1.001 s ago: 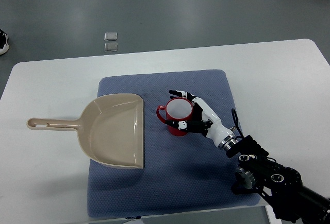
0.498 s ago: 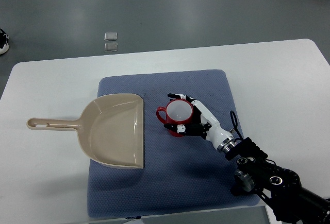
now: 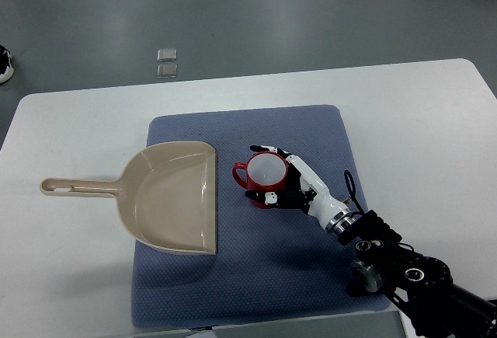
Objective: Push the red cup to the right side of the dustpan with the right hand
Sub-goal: 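Slide the red mug further until it touches the dustpan's edge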
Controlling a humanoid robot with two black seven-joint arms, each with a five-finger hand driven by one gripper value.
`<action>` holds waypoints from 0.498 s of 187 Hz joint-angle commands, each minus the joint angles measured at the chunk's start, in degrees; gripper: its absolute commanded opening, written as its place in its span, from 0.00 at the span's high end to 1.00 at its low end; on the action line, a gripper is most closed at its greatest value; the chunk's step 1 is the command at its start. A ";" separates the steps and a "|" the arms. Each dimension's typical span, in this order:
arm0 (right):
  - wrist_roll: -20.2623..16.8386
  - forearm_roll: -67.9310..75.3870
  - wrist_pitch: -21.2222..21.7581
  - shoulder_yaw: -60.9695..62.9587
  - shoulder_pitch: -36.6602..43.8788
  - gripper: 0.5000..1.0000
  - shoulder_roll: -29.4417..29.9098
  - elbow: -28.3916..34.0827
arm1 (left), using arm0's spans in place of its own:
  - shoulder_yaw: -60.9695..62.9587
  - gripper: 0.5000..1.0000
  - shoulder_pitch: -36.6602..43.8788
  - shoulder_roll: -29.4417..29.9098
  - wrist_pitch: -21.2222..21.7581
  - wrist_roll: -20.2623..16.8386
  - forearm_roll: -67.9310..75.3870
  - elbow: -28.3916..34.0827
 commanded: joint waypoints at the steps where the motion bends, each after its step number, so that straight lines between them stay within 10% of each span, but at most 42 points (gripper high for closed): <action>1: 0.00 0.01 -0.11 -0.16 0.08 0.14 0.00 0.00 | 0.00 0.00 0.00 0.00 0.00 0.01 0.00 0.00; 93: 0.00 -0.17 5.96 -3.33 0.78 0.14 0.00 1.05 | 0.00 0.00 0.00 0.00 0.00 0.01 0.00 0.00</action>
